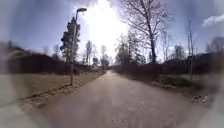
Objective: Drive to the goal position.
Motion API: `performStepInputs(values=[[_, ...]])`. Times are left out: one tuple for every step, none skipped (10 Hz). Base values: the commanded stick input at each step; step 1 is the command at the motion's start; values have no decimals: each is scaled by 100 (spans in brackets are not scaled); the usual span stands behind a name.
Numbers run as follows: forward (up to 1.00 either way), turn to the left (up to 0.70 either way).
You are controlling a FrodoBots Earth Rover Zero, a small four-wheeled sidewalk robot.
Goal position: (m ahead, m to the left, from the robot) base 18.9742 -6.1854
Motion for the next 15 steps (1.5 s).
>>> performStepInputs(values=[[100, 0], [100, 0], [100, 0], [100, 0], [100, 23], [100, 27], [100, 8], [100, 0], [100, 0], [100, 0], [100, 0], [100, 0], [100, 0], [100, 0], [100, 0]])
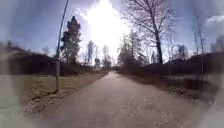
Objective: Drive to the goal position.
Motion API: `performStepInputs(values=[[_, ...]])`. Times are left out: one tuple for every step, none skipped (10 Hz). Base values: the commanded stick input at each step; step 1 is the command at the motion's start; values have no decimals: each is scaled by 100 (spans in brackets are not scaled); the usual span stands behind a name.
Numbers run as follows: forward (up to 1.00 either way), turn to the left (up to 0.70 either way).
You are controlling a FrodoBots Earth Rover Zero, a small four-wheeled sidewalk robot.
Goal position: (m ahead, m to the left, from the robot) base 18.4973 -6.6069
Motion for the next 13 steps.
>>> performStepInputs(values=[[100, 0], [100, 0], [100, 0], [100, 0], [100, 0], [100, 0], [100, 0], [100, 0], [100, 0], [100, 0], [100, 0], [100, 0], [100, 0]])
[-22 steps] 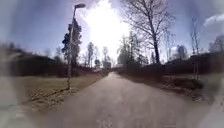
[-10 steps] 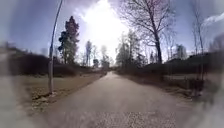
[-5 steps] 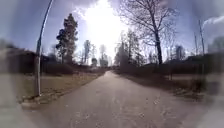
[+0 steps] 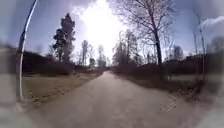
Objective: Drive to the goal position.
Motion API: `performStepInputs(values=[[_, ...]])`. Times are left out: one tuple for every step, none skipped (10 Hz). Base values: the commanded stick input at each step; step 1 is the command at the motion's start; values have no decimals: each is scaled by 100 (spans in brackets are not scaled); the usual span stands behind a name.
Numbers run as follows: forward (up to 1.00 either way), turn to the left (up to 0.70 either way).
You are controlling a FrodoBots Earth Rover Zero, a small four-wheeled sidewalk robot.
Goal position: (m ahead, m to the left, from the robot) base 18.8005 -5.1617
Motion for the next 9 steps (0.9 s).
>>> performStepInputs(values=[[100, 0], [100, 0], [100, 11], [100, 27], [100, 15], [100, 0], [100, 0], [100, 6], [100, 27]])
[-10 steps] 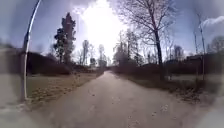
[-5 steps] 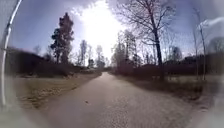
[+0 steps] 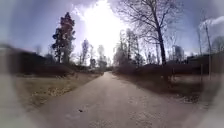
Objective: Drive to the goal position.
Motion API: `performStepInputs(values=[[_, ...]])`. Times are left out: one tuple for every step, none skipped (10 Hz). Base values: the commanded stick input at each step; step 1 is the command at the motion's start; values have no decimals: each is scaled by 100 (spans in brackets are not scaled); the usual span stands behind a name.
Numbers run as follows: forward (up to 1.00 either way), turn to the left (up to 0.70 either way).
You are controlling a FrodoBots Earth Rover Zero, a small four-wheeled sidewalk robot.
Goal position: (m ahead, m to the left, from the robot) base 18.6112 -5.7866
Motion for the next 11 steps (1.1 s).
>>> performStepInputs(values=[[100, 27], [100, 27], [100, 24], [100, 0], [100, 4], [100, 27], [100, 27], [100, 21], [100, 0], [100, 0], [100, 6]])
